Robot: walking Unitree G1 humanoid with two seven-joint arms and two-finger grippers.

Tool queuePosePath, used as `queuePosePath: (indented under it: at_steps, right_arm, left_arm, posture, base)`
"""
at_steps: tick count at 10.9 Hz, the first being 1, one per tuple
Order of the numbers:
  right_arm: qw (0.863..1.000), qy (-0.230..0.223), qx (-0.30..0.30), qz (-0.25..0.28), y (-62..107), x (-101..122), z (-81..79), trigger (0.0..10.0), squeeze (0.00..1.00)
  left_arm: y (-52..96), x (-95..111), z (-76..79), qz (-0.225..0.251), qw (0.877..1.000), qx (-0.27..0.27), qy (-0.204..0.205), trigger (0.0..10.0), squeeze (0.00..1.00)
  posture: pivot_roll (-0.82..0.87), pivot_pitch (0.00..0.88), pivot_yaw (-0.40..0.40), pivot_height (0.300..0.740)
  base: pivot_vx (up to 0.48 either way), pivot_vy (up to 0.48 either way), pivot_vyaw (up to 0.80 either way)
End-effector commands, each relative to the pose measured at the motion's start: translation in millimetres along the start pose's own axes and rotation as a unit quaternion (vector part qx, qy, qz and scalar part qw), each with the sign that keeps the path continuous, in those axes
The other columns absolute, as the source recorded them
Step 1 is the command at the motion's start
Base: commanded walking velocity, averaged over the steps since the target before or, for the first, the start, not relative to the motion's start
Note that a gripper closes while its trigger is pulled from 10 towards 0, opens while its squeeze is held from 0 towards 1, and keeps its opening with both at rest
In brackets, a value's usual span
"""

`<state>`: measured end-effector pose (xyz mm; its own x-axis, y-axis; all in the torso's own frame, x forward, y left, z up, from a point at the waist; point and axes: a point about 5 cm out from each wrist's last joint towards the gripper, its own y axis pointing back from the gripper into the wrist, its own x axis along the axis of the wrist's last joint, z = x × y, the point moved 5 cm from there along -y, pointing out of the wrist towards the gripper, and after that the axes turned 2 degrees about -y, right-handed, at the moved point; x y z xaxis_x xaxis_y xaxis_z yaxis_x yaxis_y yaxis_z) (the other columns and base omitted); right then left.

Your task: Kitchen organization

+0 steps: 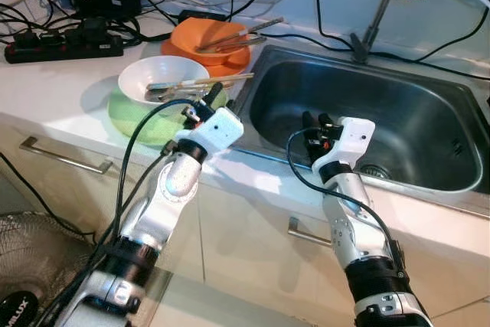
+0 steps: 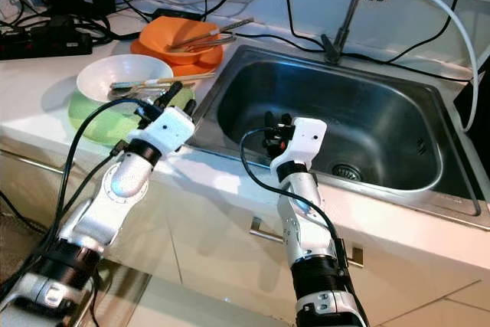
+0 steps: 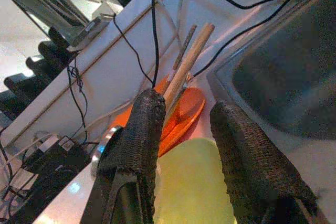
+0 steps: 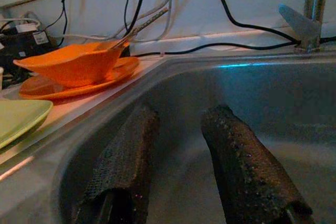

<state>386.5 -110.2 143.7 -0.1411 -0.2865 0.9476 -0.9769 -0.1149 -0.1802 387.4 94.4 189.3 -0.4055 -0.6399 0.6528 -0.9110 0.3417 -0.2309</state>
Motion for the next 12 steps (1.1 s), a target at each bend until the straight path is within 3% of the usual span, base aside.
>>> queuePosePath:
  at_steps: [1, 11, 12]
  right_arm:
    - [1.000, 0.004, -0.004, 0.006, -0.7, 2.3, 3.3, 10.0, 0.00]
    - [1.000, 0.002, -0.002, 0.004, 0.5, 0.5, 1.3, 10.0, 0.00]
    - [1.000, 0.002, -0.003, 0.004, 0.5, 0.6, 1.6, 10.0, 0.00]
  left_arm:
    - [-4.8, 2.0, -2.5, 0.000, 1.000, 0.005, -0.007, 10.0, 0.00]
    - [-27.9, 7.1, -6.9, 0.002, 0.999, 0.009, -0.039, 10.0, 0.00]
    - [-28.1, 7.5, -6.4, 0.003, 0.999, 0.009, -0.038, 5.9, 0.00]
  posture:
    - [0.21, 0.026, -0.069, 0.740]
    - [0.21, 0.027, -0.065, 0.740]
    - [0.21, 0.027, -0.065, 0.740]
  base:
    - [0.000, 0.000, 0.00]
    - [0.000, 0.000, 0.00]
    - [0.000, 0.000, 0.00]
